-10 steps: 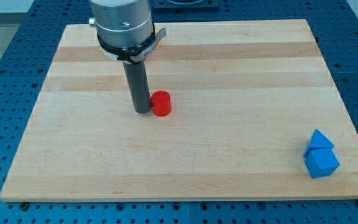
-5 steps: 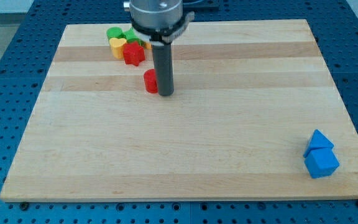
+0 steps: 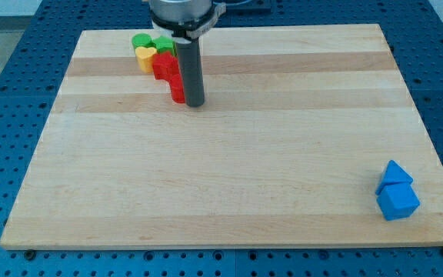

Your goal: Push the red circle towards the red star

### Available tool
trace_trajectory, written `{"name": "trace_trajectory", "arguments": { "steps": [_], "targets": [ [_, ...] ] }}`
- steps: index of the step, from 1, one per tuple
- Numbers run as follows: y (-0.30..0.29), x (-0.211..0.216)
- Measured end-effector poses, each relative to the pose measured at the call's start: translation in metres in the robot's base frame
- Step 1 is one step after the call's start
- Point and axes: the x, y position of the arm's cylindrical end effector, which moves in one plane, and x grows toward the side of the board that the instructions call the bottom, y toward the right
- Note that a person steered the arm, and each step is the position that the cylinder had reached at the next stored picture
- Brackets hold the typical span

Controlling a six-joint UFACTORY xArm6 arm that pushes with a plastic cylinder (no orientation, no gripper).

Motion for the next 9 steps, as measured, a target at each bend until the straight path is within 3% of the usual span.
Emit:
{"name": "trace_trajectory", "arguments": {
  "steps": [9],
  "targets": [
    [-0.055,-0.001]
  ]
}}
